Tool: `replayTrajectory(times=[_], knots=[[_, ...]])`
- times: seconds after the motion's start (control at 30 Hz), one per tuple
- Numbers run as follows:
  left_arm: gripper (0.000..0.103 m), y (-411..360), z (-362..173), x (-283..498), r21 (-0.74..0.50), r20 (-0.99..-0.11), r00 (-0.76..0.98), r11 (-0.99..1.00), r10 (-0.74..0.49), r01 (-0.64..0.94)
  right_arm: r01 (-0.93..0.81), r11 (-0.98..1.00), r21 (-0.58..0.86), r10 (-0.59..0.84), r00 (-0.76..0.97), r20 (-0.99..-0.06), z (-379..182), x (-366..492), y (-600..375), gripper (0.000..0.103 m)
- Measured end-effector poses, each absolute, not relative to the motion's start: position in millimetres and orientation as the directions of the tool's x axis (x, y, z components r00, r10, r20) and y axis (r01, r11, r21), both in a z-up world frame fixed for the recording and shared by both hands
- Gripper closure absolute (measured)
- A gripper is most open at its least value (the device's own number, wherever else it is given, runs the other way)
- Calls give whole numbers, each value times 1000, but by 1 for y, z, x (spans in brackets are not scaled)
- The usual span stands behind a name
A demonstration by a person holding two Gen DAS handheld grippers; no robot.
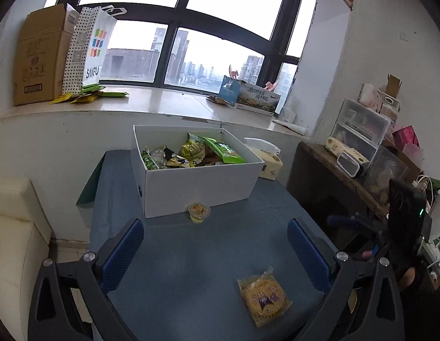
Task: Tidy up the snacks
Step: 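Grasp the round cookie pack with the right gripper while the left grasps the last jelly cup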
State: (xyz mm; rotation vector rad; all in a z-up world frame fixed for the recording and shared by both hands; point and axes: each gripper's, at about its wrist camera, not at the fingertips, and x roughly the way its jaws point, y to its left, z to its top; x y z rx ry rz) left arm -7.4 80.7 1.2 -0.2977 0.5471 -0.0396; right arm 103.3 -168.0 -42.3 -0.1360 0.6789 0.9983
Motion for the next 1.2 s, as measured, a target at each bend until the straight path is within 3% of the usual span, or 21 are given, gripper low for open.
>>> replayTrajectory(times=[0.1, 0.37, 0.53, 0.87, 0.9, 0.93, 0.97, 1.2], knots=[[0, 79, 4, -18, -298, -499, 858, 954, -119, -41, -816, 554, 165, 713, 363, -599, -68, 83, -168, 0], [0, 75, -2, -16, -306, -515, 847, 951, -130, -40, -826, 545, 142, 552, 226, -803, -123, 88, -132, 0], [0, 70, -8, -13, -293, -532, 836, 956, -133, -34, -861, 490, 132, 494, 150, -857, -144, 92, -110, 0], [0, 69, -16, -10, -299, -550, 824, 953, -136, -42, -854, 510, 98, 441, 162, -882, -165, 105, -84, 0], [0, 69, -17, -10, -299, -552, 823, 953, -136, -43, -855, 511, 93, 442, 169, -881, -165, 105, -83, 4], [0, 68, -18, -9, -296, -554, 822, 954, -131, -48, -855, 512, 78, 441, 184, -878, -164, 106, -82, 20], [0, 68, -18, -10, -292, -557, 821, 955, -126, -51, -853, 520, 46, 433, 217, -875, -162, 106, -82, 25], [0, 67, -30, 3, -291, -579, 804, 956, -136, -47, -821, 558, 126, 520, 227, -824, -143, 113, -116, 25]])
